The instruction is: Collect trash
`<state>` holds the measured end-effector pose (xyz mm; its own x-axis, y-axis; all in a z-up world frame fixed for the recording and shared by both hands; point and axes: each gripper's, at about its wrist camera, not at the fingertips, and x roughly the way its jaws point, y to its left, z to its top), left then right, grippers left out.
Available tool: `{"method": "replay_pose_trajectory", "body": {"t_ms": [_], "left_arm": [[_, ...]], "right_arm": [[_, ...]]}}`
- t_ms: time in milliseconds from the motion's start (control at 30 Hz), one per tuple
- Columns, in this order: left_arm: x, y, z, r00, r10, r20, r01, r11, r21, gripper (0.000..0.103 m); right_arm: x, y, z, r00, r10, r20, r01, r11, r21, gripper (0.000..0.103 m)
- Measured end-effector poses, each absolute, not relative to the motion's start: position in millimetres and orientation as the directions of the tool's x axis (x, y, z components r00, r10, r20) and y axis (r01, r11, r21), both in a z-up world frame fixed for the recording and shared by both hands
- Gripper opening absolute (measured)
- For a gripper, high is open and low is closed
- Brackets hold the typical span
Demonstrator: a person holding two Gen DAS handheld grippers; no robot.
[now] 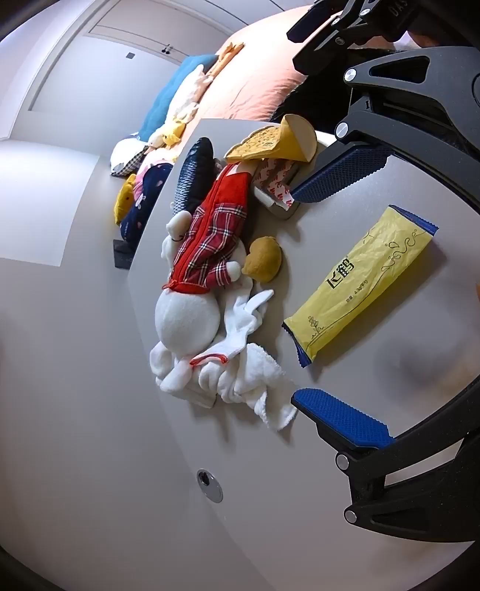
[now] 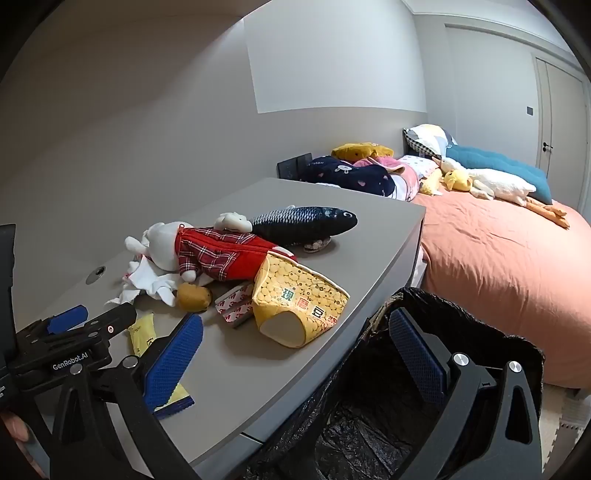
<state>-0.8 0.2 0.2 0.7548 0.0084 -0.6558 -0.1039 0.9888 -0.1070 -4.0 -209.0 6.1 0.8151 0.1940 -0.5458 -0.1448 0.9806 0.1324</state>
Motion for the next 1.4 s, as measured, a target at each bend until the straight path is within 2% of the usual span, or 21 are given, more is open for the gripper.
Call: {"method": "replay_pose_trajectory", "body": {"t_ms": [1400], "left_arm": [[0.2, -1.7, -5.2, 0.734, 0.032, -0.678, -0.12, 0.989, -0.083, 0.097]], "right_arm": [[-4.7, -211.3, 3.6, 0.814, 0.196, -0.547, -0.144, 0.98, 0.136, 0.1]]}}
